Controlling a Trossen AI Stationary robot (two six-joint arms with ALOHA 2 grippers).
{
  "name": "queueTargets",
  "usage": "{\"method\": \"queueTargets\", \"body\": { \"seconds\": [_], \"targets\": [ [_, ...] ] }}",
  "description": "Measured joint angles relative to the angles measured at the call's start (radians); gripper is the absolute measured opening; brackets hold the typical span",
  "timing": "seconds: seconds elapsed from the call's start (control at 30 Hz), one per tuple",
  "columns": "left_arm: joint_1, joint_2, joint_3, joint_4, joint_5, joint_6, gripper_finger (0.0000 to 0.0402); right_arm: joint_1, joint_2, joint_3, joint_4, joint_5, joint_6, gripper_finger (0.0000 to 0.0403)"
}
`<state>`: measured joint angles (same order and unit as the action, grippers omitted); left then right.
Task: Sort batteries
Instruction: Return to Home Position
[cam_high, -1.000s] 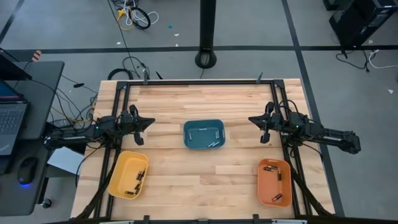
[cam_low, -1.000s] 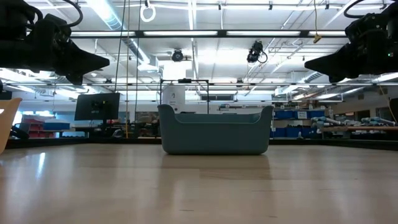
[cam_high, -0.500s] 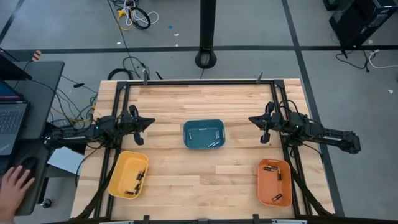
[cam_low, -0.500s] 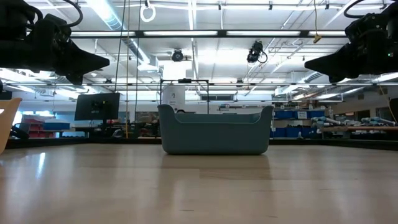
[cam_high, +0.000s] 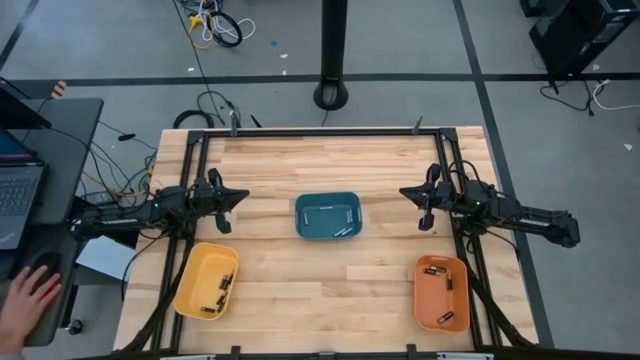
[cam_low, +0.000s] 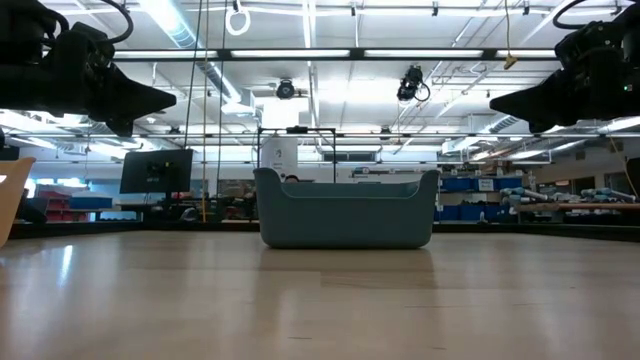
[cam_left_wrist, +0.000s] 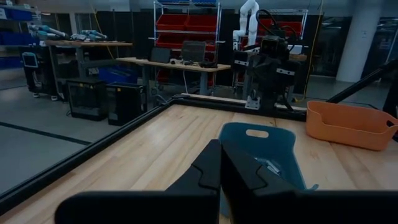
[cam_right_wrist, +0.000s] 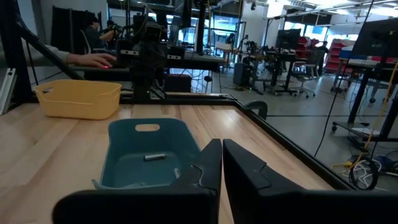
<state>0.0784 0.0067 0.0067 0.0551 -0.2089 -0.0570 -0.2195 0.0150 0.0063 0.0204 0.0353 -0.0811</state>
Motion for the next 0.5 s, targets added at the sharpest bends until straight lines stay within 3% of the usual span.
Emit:
{"method": "queueTargets", "body": {
  "seconds": [0.5],
  "targets": [
    [0.000,0.000,0.000,0.000,0.000,0.000,0.0015,0.000,0.000,0.000,0.000,0.000,0.000,0.0026]
  ]
}}
